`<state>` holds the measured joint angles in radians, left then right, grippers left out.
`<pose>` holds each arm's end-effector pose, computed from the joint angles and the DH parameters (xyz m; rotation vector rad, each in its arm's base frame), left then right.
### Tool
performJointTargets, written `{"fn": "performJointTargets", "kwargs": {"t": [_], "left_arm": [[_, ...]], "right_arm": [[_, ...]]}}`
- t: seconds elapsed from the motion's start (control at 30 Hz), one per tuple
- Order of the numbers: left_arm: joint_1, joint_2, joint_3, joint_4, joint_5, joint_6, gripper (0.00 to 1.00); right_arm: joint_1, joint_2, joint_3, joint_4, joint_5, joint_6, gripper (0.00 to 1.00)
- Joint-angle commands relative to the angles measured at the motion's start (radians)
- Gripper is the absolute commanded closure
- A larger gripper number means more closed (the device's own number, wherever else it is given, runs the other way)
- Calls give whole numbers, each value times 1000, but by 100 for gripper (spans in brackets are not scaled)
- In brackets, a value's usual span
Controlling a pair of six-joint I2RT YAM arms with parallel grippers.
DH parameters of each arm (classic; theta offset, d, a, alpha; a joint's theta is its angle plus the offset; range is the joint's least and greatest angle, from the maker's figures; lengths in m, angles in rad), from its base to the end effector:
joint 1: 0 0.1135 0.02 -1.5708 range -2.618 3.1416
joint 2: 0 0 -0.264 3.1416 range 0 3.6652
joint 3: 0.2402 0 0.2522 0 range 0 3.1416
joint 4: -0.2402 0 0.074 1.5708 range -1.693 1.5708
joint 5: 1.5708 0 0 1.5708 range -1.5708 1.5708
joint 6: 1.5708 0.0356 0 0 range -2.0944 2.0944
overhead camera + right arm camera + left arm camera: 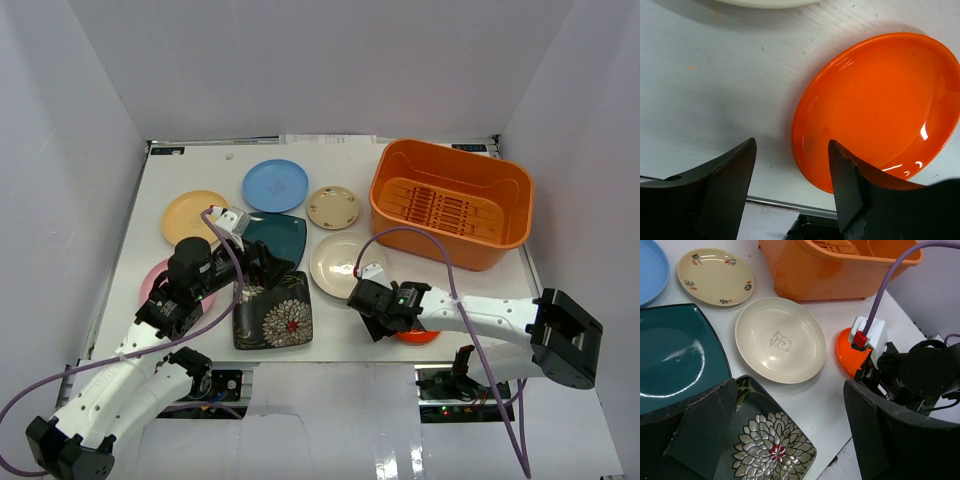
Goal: Place the plates into the plastic bin on the countertop
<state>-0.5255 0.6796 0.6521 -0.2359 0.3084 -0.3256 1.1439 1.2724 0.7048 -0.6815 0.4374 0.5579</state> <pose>0.1376 -0.0923 0.3046 0.4146 1.8675 -0.8696 0.1027 0.1893 0.1839 -0.6623 2.5207 -0.0639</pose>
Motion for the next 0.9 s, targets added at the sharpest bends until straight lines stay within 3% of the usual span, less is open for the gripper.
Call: {"fn": "performJointTargets", "kwargs": {"t": [0.0, 0.27, 0.37, 0.47, 0.5, 0.63, 0.87], "left_arm": [[2, -3, 32, -19, -45, 5, 2], [2, -9, 38, -19, -32, 7, 2], [2, -8, 37, -17, -29, 5, 2], [2, -12, 37, -17, -29, 7, 2], [4, -14, 37, -19, -31, 7, 2], [2, -15, 37, -19, -32, 7, 2], [2, -31, 35, -17, -29, 2, 2]], "right_arm": [[13, 28, 24, 3, 89, 25, 35], [59, 151, 18, 48, 150, 8, 41], [66, 192, 12, 65, 161, 10, 48], [79, 222, 10, 57, 181, 43, 62], [83, 228, 13, 40, 199, 53, 73], [123, 242, 47, -21, 253, 106, 89], [232, 208, 238, -281, 357, 233, 92]]}}
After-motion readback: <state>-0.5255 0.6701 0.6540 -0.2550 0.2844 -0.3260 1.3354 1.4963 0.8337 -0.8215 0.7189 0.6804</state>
